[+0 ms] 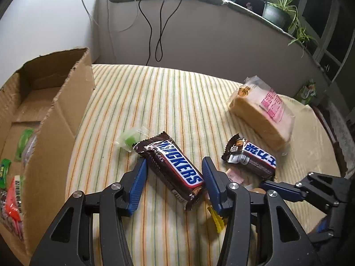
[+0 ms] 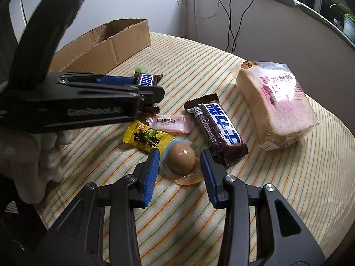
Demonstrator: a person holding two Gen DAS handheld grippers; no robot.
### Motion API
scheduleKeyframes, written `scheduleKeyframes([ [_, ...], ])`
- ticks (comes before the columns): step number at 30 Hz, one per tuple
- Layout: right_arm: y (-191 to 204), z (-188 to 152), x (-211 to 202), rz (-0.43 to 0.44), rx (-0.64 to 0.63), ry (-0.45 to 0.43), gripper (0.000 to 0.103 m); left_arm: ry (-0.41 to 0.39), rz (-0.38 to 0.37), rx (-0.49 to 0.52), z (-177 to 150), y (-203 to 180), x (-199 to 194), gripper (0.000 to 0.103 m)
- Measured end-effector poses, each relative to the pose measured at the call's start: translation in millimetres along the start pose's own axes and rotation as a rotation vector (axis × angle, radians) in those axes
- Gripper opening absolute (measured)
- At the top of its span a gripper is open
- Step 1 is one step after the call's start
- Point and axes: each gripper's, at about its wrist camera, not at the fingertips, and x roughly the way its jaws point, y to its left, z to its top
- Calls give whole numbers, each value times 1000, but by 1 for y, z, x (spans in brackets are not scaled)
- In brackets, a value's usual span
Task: Organize snacks
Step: 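Grasp the Snickers bar with the left tool while the right tool grasps the chocolate egg cup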
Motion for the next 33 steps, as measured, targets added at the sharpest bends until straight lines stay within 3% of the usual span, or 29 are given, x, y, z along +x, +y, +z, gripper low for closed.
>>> scheduleKeyframes([
  [7, 3, -2, -3, -6, -9, -6, 33, -14, -4, 19, -4, 1, -3, 29],
  [18, -1, -4, -20, -11, 26, -37, 33, -39, -20, 19, -3, 1, -15, 28],
  [33, 16, 9, -61, -38, 28, -112, 33, -148, -39, 14, -9, 10, -79, 28],
])
